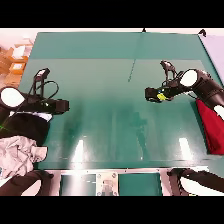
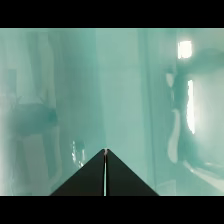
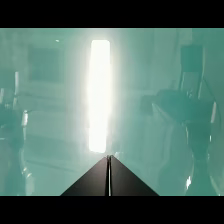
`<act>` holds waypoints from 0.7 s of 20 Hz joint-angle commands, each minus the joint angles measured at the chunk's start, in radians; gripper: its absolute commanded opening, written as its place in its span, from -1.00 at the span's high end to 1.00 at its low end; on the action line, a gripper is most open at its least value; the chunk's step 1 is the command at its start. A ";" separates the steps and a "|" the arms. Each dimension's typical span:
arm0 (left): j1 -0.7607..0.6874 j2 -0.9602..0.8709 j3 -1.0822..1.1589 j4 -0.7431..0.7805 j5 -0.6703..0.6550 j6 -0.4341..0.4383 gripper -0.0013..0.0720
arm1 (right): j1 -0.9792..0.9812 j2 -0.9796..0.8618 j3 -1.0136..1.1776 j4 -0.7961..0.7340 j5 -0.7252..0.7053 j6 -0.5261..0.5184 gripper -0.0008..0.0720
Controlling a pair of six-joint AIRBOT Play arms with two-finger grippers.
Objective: Fold the shirts.
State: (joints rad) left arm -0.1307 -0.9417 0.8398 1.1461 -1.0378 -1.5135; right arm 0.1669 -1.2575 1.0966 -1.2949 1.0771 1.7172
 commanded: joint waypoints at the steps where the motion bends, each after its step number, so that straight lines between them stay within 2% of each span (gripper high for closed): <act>1: 0.001 -0.002 0.002 -0.002 0.007 0.003 0.90 | -0.001 -0.001 0.001 -0.003 0.005 0.000 0.91; 4: 0.001 -0.002 0.003 0.008 0.004 0.003 0.90 | -0.001 -0.001 0.001 -0.003 0.005 0.000 0.91; 6: 0.001 -0.002 0.041 0.143 0.016 -0.009 0.90 | -0.001 -0.001 0.001 -0.003 0.005 0.000 0.91; 7: 0.001 -0.002 0.075 0.251 0.017 -0.043 0.83 | -0.001 -0.001 0.001 -0.003 0.005 0.000 0.91; 9: 0.002 -0.028 0.164 0.544 0.001 -0.173 -0.88 | -0.001 -0.001 0.001 -0.003 0.005 0.000 0.91; 11: 0.053 -0.087 0.228 0.743 -0.049 -0.214 -0.93 | -0.001 -0.001 0.001 -0.003 0.005 0.000 0.91; 14: 0.235 -0.214 0.256 0.752 -0.126 -0.206 -0.93 | -0.001 -0.001 0.001 -0.003 0.005 0.000 0.91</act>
State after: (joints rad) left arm -0.0109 -1.0653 1.0519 1.7493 -1.0958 -1.6829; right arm 0.1669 -1.2583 1.0969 -1.2984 1.0824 1.7164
